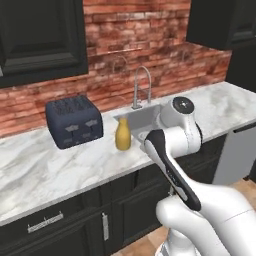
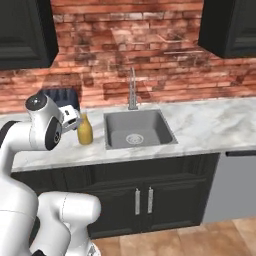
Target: Place the pitcher and cup on the dining counter for serving.
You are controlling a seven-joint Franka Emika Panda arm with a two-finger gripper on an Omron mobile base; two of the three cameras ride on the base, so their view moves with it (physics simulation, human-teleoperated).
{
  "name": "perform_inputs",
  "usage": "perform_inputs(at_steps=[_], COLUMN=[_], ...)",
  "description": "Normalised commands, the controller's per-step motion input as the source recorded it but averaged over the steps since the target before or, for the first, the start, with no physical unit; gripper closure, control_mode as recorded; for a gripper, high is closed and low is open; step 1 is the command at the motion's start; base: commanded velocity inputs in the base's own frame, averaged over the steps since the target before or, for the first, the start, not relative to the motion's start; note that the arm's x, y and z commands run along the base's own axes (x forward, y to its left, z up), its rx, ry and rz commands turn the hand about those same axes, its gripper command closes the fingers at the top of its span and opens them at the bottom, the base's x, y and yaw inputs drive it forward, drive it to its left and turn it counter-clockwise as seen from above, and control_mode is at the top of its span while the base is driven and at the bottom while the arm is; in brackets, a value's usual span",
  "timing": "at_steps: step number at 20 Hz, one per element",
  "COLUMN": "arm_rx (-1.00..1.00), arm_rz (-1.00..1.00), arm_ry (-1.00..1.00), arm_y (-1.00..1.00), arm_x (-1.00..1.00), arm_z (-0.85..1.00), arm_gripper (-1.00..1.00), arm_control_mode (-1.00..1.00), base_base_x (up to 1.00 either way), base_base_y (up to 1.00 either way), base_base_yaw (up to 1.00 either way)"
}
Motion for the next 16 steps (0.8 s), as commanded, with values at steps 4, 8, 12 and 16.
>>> perform_inputs(at_steps=[4, 8, 12, 16], arm_rx=[0.0, 0.0, 0.0, 0.0], arm_rz=[0.0, 0.0, 0.0, 0.0], arm_ry=[0.0, 0.0, 0.0, 0.0], arm_y=[0.0, 0.0, 0.0, 0.0], arm_x=[0.0, 0.0, 0.0, 0.0], arm_z=[0.0, 0.0, 0.0, 0.0], arm_gripper=[-1.0, -1.0, -1.0, -1.0], arm_control_mode=[1.0, 1.0, 1.0, 1.0], base_base_x=[0.45, 0.23, 0.0, 0.0], base_base_y=[0.0, -0.15, -0.59, -0.6], base_base_yaw=[0.11, 0.27, 0.23, 0.22])
